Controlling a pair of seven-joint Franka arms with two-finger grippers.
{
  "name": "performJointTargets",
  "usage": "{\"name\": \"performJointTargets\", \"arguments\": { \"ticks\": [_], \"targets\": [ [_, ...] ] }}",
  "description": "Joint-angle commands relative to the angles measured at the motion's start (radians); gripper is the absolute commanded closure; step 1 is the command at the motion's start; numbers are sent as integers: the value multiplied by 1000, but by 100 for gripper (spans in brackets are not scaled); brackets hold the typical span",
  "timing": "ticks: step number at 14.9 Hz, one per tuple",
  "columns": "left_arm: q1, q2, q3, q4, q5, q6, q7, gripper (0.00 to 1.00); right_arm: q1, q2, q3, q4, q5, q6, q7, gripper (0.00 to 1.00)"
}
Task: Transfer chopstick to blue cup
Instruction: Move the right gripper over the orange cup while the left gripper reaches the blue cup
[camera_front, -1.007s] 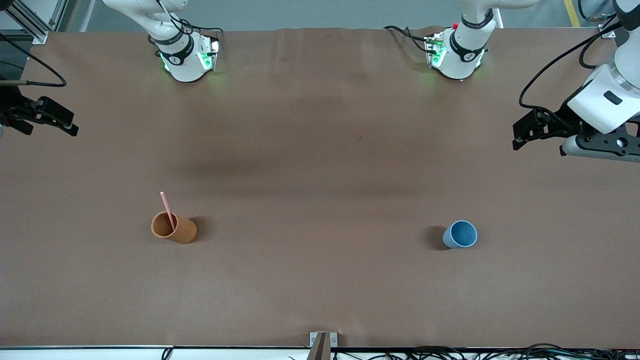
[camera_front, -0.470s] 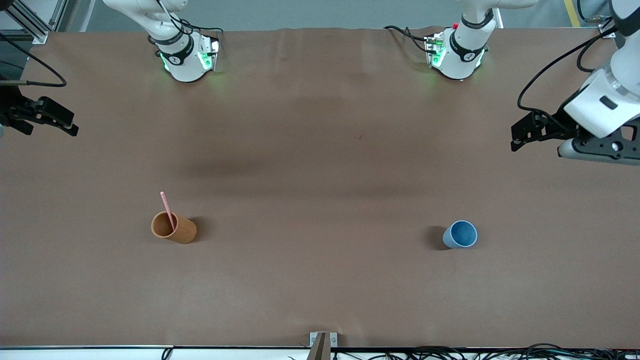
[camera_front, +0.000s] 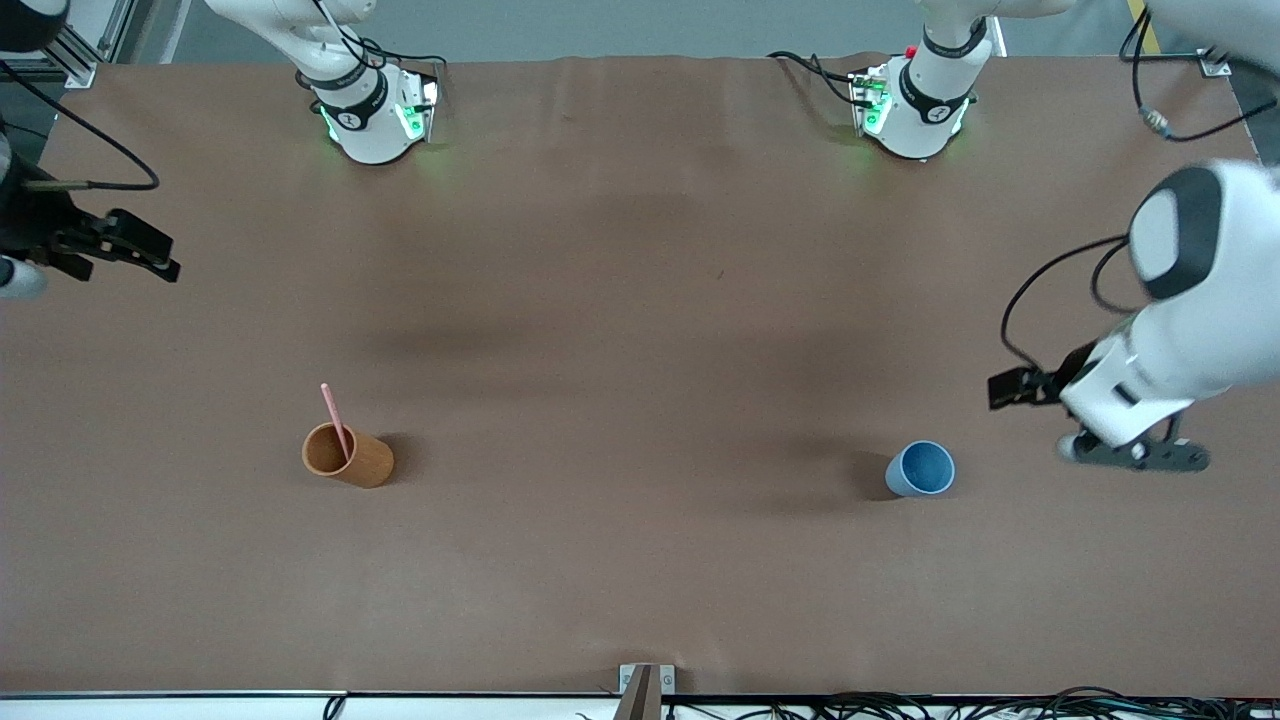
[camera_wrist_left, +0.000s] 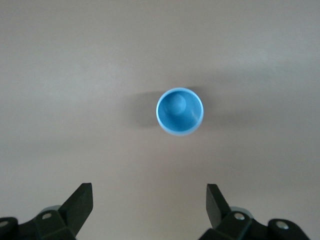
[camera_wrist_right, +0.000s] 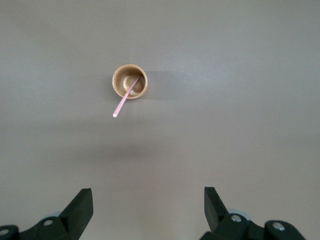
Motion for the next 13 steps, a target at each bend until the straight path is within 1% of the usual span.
{"name": "performJointTargets", "arguments": {
  "ticks": [1,3,5,6,8,9,10,12,13],
  "targets": [
    [-3,55,3,-27,-4,114,13,0,20,-17,2,-139,13,134,12,2],
    [-4,81,3,-86,-4,234,11,0,29,-17,2,-233,33,257,12,2],
    [-6,139,3,-95,-6,309,-7,0,58,-17,0,-335,35,390,12,3],
    [-7,171,3,-95,-6,346,-10,0,64,-16,2,-404,35,491,12,4],
    [-9,201,3,-97,-6,374,-16,0,106,5,2,-506,35,661,26,5],
    [-7,208,3,-95,-6,380,-18,0,119,15,2,-535,35,721,61,5],
    [-12,219,3,-95,-7,402,-21,0,132,41,0,-543,33,752,72,9],
    [-17,236,3,-97,-6,432,-64,1,130,87,0,-537,22,786,71,21],
    [-17,237,1,-98,-6,433,-76,8,129,102,-1,-537,18,829,66,25]
  ]
}}
